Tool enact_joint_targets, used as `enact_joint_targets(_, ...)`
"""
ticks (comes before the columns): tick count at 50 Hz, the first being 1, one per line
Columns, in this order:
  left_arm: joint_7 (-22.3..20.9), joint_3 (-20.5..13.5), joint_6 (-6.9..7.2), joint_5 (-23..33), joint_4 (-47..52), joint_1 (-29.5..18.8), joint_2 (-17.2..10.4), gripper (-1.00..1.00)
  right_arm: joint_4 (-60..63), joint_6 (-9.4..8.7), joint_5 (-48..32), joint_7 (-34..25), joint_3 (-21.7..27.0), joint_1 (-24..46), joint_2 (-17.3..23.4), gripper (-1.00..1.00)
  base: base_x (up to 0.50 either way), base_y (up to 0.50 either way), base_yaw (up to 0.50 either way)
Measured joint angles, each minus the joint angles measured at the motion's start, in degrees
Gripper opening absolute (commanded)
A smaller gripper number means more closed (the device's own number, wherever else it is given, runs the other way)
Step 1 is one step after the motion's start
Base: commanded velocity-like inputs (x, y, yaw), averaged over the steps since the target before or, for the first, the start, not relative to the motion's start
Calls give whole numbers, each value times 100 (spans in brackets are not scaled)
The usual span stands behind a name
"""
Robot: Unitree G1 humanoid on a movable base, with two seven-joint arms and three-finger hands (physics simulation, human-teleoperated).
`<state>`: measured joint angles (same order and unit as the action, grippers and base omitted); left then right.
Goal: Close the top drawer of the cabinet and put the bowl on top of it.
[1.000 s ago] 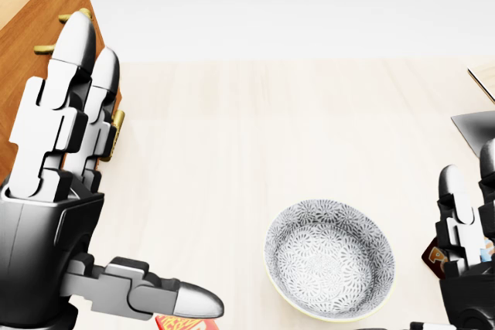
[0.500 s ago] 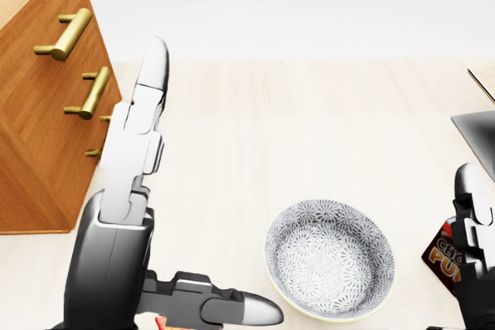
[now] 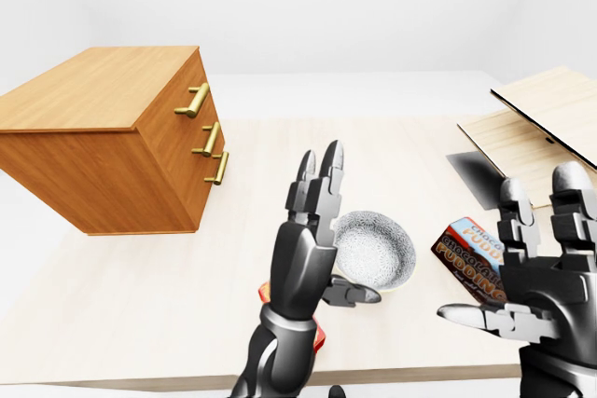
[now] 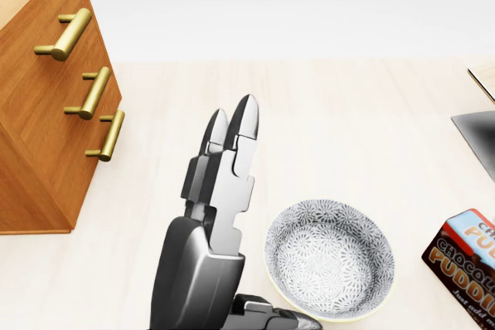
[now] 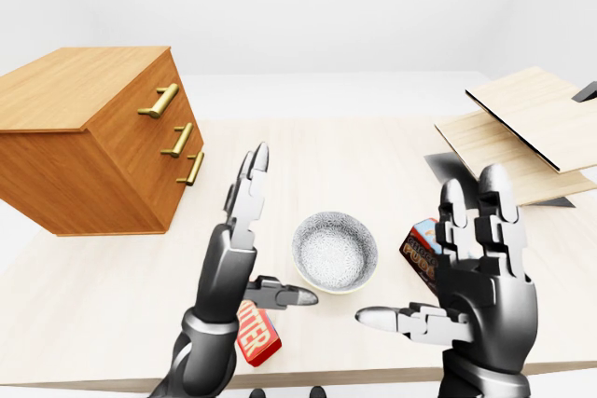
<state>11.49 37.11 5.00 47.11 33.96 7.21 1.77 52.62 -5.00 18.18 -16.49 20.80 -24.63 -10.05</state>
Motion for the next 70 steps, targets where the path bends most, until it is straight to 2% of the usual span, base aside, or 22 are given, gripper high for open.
enact_joint_targets(20,250,526,0,1285,-586,-37,257,100,173,0,218,-222,343,40,-166,100,0,0,0)
enact_joint_targets(44,479,679,0,2805,-1658,-223,671,100,274,0,350,-321,534,62,-245,100,0,0,0)
enact_joint_targets(70,114,880,0,3735,-2065,-198,819,100,254,0,382,-292,571,120,-218,100,0,0,0)
